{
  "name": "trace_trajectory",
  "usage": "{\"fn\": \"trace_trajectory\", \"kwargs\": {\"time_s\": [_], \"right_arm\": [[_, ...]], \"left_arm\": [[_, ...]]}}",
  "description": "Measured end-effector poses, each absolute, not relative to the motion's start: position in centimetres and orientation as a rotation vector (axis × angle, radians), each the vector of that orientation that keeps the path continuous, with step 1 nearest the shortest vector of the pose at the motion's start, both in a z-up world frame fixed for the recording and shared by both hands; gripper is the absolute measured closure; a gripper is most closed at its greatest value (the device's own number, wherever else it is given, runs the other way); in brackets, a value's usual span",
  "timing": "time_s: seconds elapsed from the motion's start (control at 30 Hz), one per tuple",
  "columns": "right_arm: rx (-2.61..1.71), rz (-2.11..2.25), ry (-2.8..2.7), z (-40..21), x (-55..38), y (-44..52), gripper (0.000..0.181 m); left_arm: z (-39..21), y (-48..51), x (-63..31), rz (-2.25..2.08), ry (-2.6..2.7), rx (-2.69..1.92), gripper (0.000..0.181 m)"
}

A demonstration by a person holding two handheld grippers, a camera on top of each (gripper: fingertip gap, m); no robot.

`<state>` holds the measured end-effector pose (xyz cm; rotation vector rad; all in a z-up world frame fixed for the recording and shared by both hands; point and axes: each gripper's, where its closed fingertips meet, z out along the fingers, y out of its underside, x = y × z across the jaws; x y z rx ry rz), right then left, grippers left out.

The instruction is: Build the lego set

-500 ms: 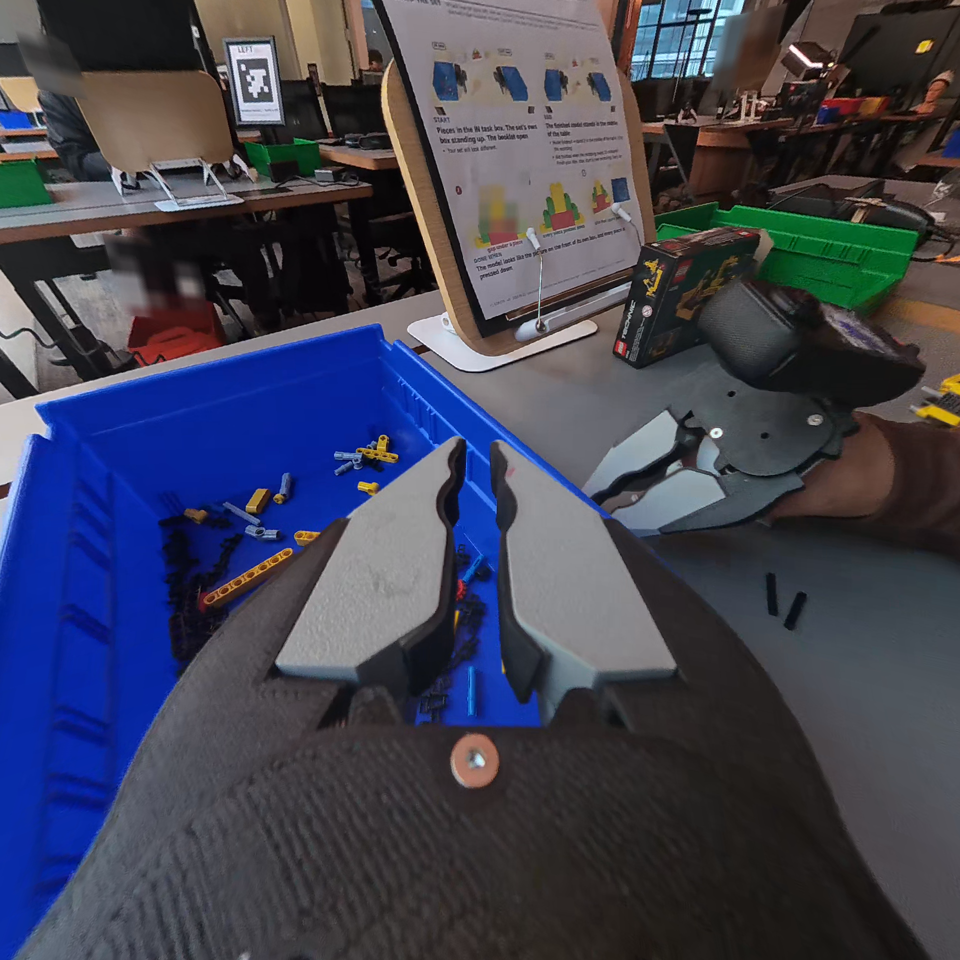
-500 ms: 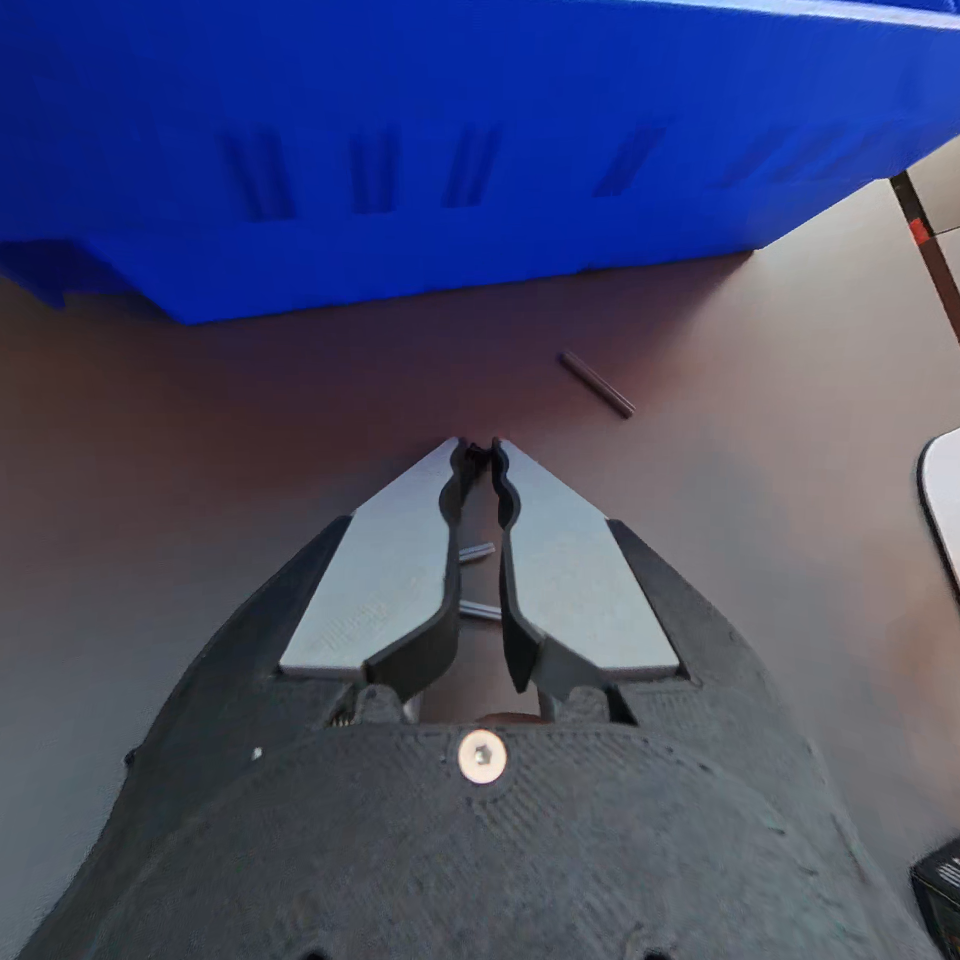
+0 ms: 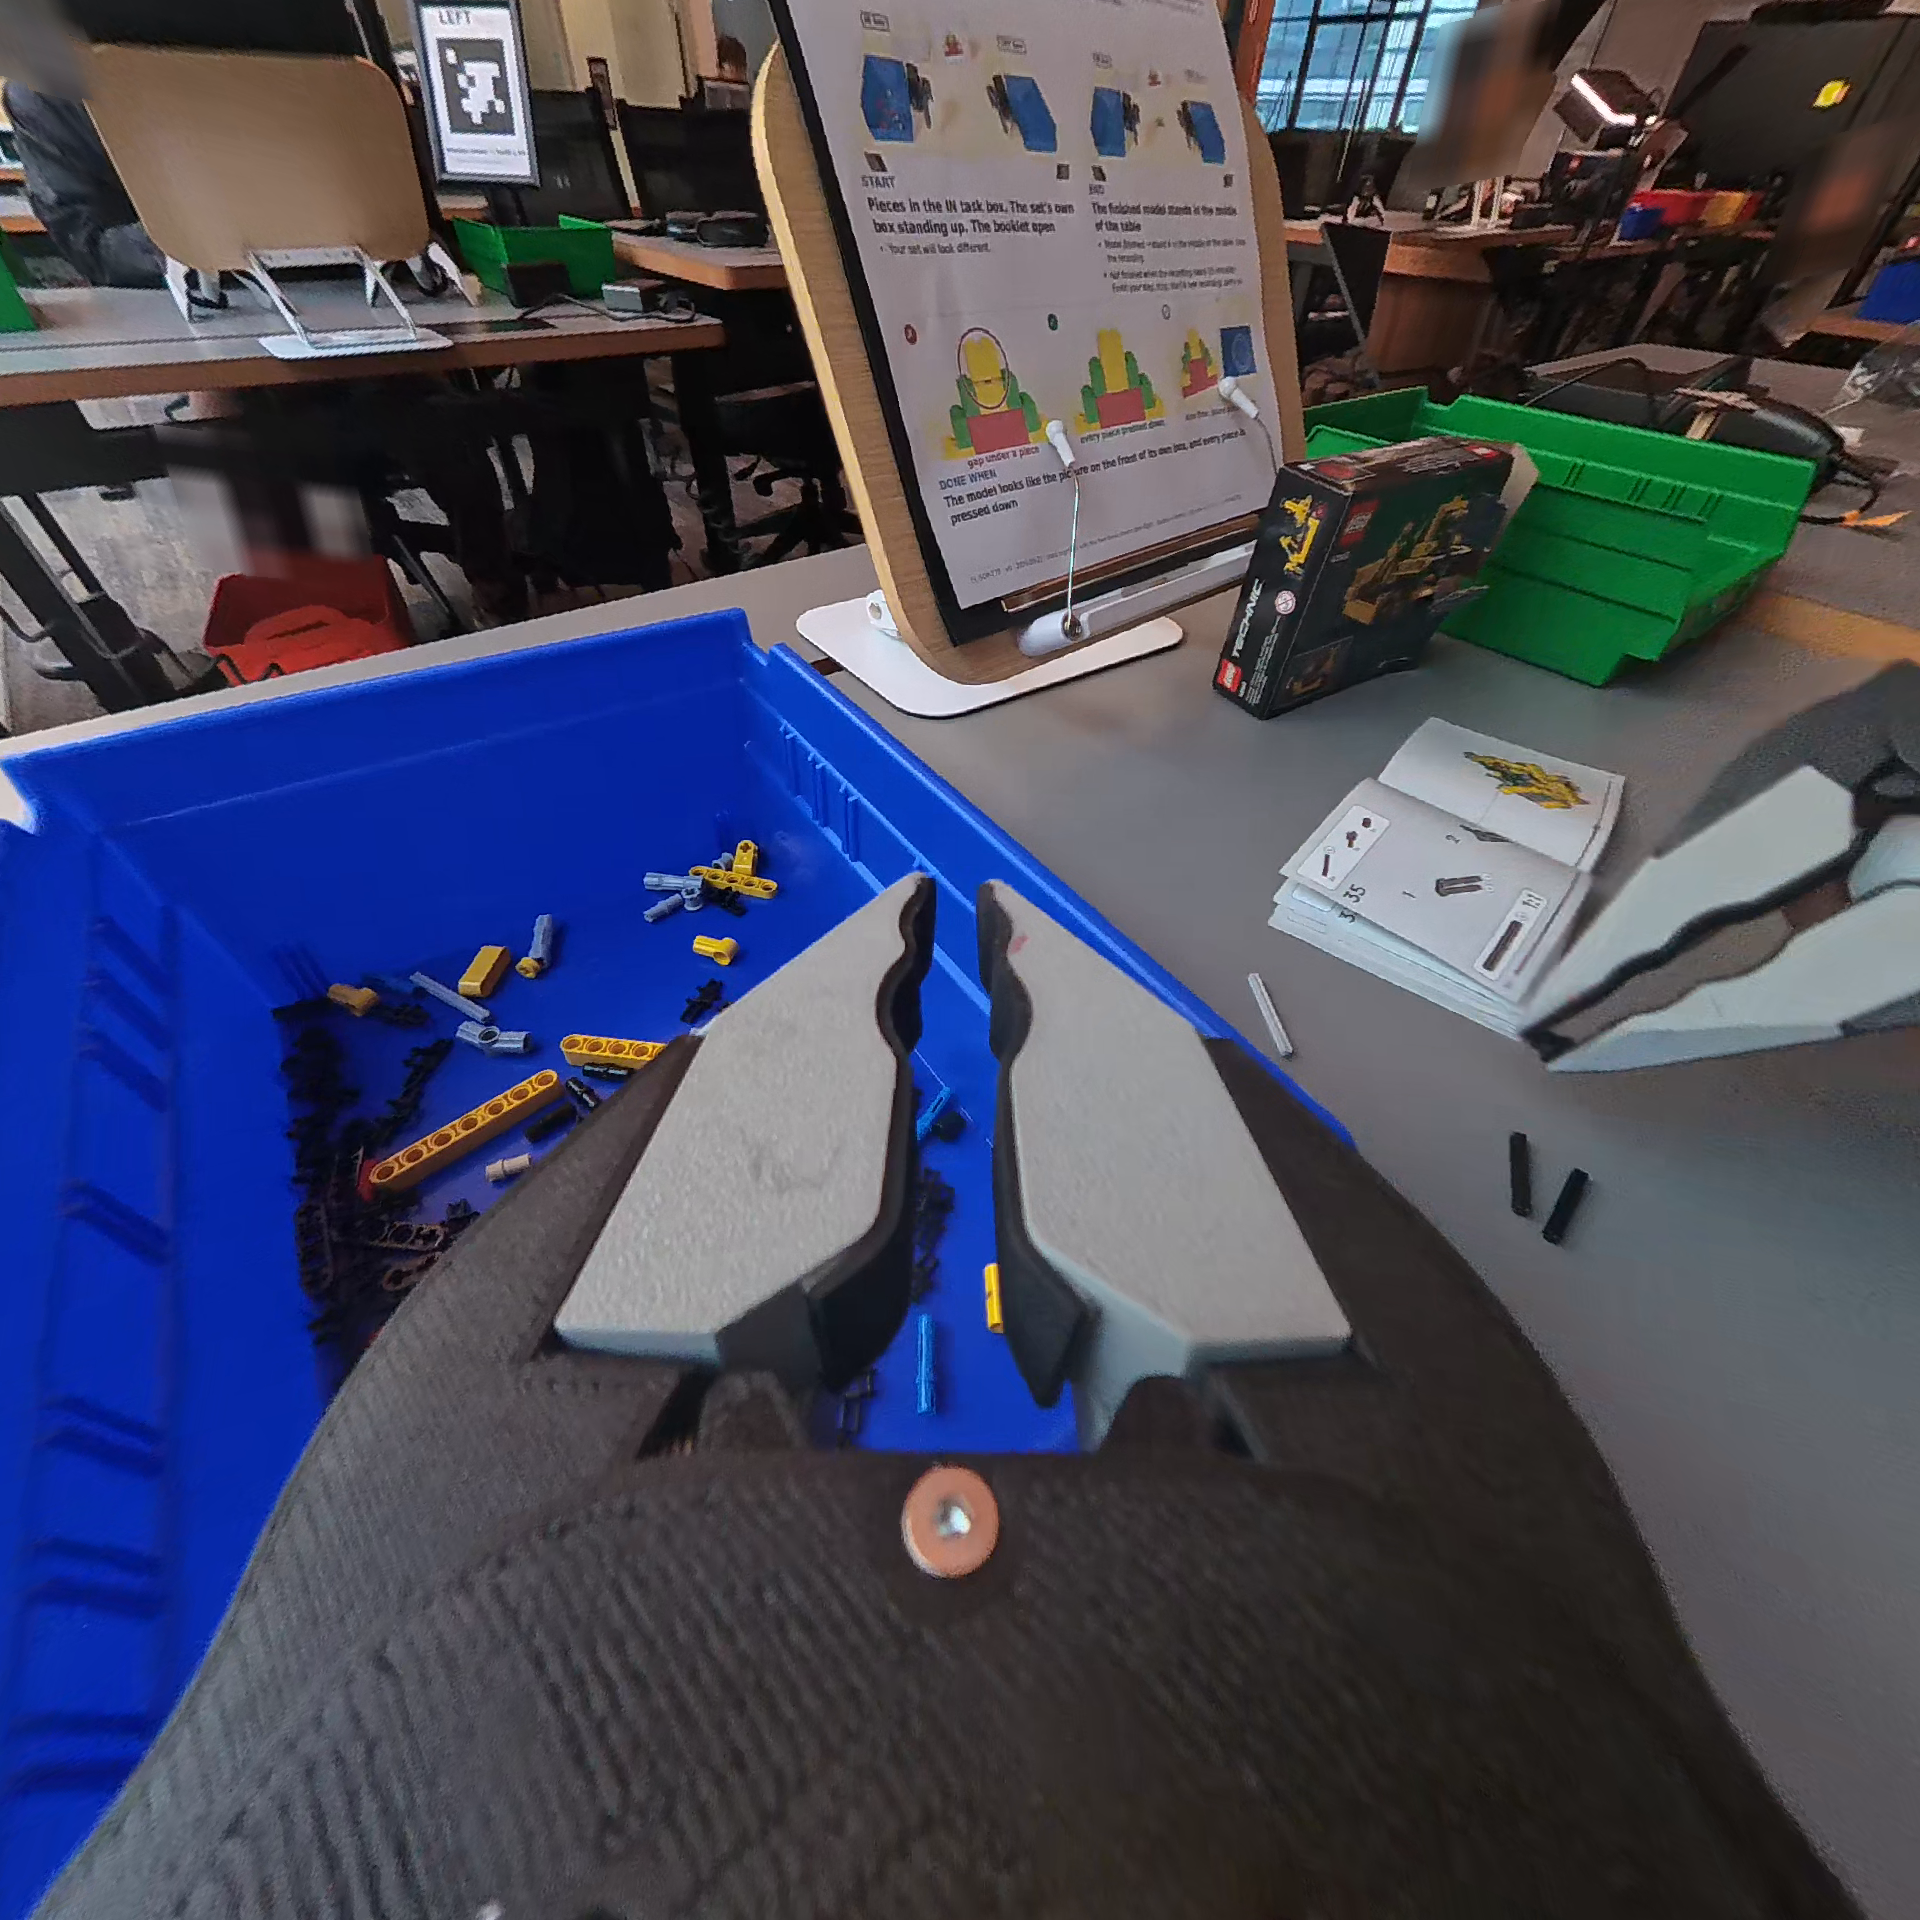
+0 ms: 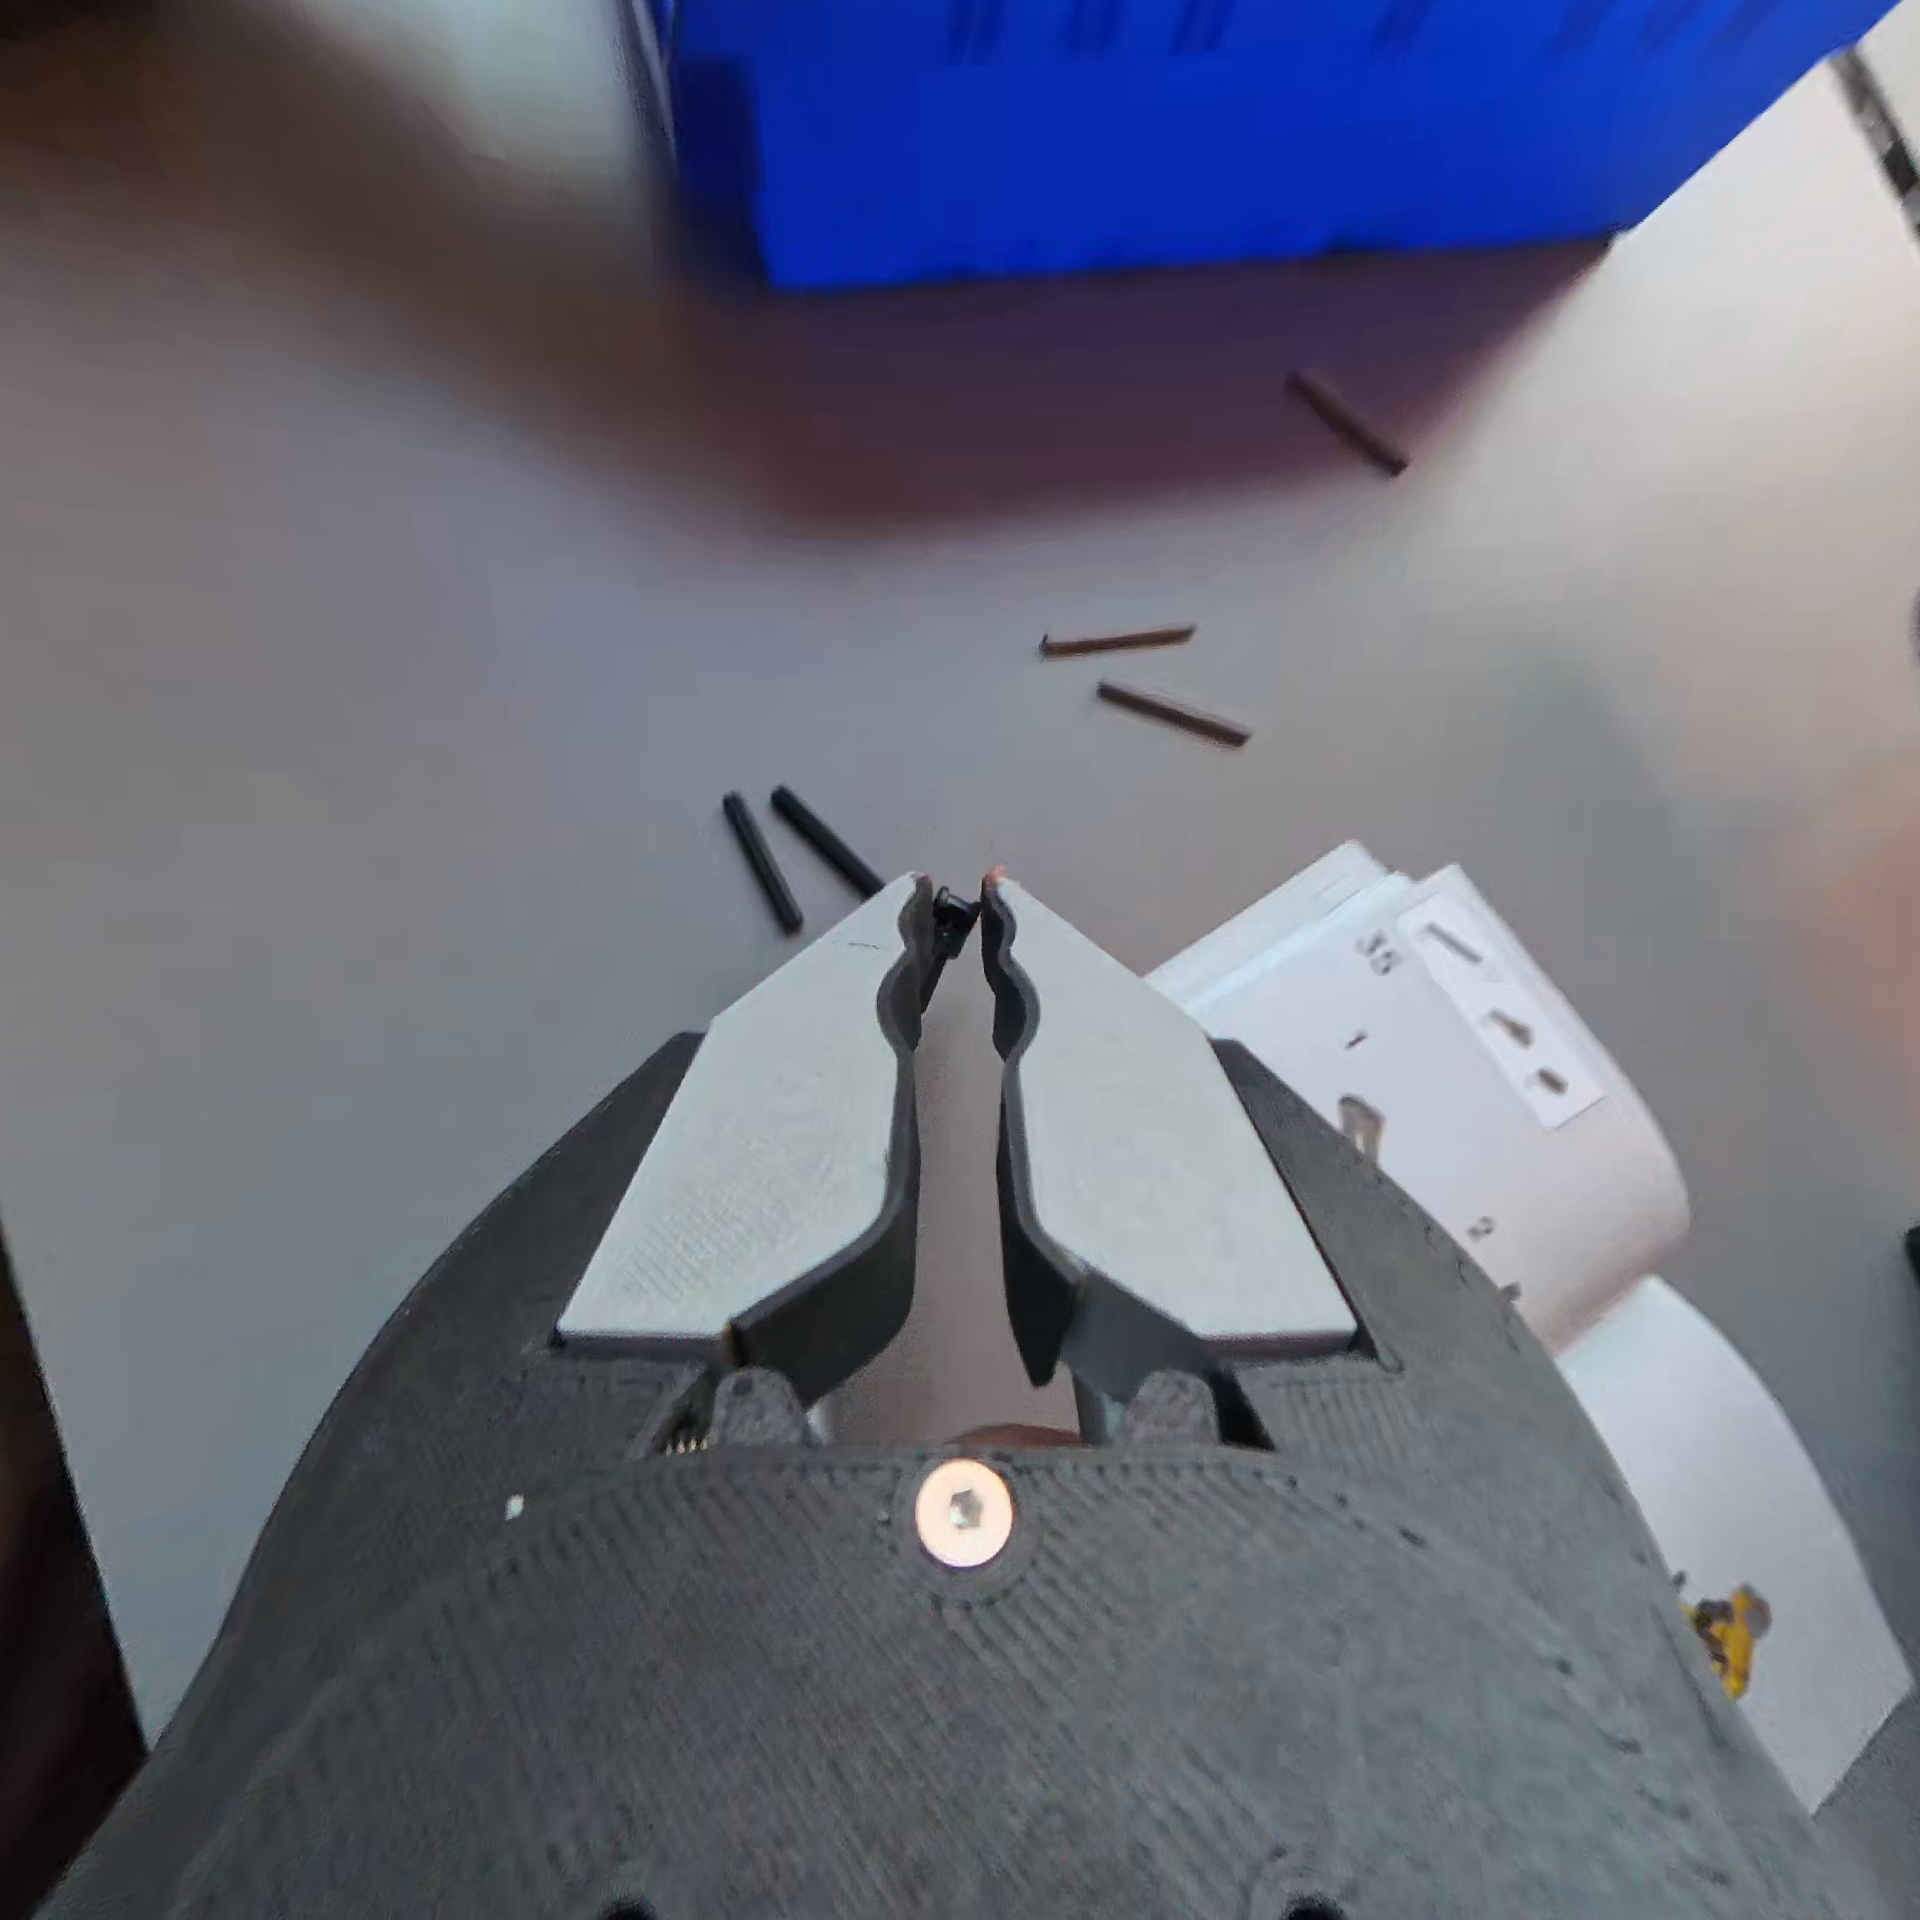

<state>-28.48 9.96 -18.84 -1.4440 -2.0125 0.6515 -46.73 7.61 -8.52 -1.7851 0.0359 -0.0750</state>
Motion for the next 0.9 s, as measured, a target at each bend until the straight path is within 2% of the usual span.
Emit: {"fn": "trace_trajectory", "kwargs": {"time_s": [0.03, 0.1, 0.27, 0.47, 0.7, 0.8, 0.9], "right_arm": [[-1.448, 0.609, -2.026, -20.0, -27.9, 9.9, 0.175], [-1.443, 0.574, -2.027, -21.5, -27.5, 9.9, 0.170], [-1.390, 0.694, -1.958, -19.2, -27.0, 9.2, 0.157], [-1.330, 0.791, -1.739, -15.1, -23.6, 11.4, 0.159], [-1.380, 0.753, -1.478, -16.3, -20.1, 15.3, 0.162], [-1.275, 0.747, -1.381, -14.4, -19.6, 15.5, 0.171], [-1.284, 0.760, -1.388, -14.5, -19.8, 15.6, 0.165]], "left_arm": [[-8.7, 7.7, -46.7, -0.067, 0.039, -1.792, 0.176], [-9.1, 7.8, -46.6, -0.062, 0.041, -1.805, 0.176], [-9.5, 7.9, -46.9, -0.044, 0.033, -1.817, 0.177], [-9.4, 7.7, -47.6, -0.025, 0.016, -1.810, 0.178], [-9.5, 7.7, -48.3, 0.030, 0.007, -1.811, 0.178], [-10.0, 7.8, -48.8, 0.055, -0.005, -1.826, 0.178], [-10.1, 7.8, -49.3, 0.088, -0.011, -1.832, 0.179]]}}
